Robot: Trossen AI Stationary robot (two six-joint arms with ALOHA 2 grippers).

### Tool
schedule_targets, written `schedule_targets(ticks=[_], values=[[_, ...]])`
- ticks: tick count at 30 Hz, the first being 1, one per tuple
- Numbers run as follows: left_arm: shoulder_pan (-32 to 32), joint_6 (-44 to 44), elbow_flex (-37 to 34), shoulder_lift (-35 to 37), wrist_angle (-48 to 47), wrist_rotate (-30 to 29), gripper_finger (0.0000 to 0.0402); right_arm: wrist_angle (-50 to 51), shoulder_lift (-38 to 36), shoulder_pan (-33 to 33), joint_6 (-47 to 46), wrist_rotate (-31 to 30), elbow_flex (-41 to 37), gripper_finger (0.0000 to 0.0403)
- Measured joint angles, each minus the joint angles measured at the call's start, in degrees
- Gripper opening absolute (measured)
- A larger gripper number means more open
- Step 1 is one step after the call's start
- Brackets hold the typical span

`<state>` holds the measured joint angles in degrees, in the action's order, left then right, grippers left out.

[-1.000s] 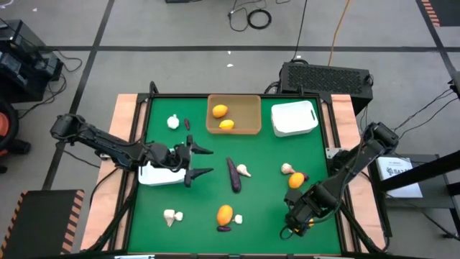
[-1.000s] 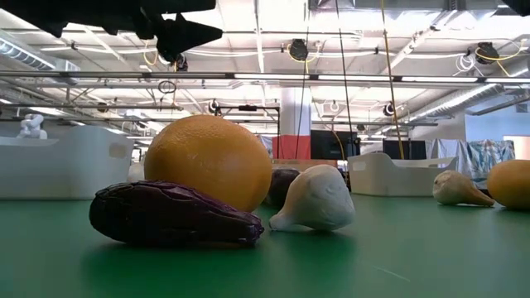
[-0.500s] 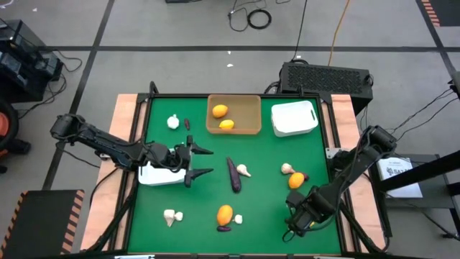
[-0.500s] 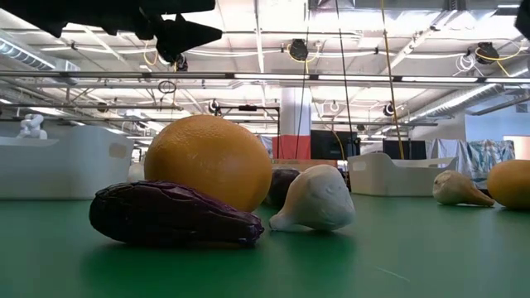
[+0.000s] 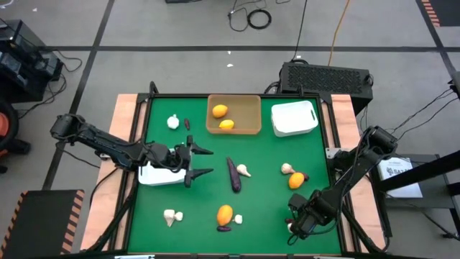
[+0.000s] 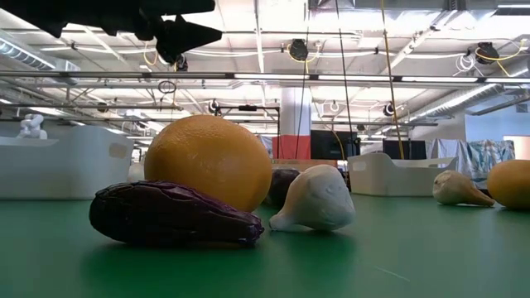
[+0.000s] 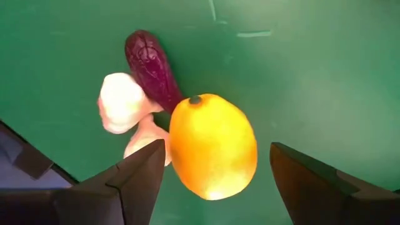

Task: Sort produce into baskets
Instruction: Put the lemon into the yellow bin

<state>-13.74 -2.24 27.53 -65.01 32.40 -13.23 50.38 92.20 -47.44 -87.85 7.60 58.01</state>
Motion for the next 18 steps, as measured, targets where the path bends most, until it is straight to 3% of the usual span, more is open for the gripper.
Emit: schedule_targets(ticks=[5,18], values=[[0.00,0.00,0.00,0.00,-0.13,0.00,0.0303,0.14,0.00,0.02,0.02,-0.33,-0.10,0.0266],[0.00,-0.04,0.00,0.00,-0.07,0.00,0.0303,-0.04,0.00,0.02,0.02,-0.37,-0.07,0.0162]])
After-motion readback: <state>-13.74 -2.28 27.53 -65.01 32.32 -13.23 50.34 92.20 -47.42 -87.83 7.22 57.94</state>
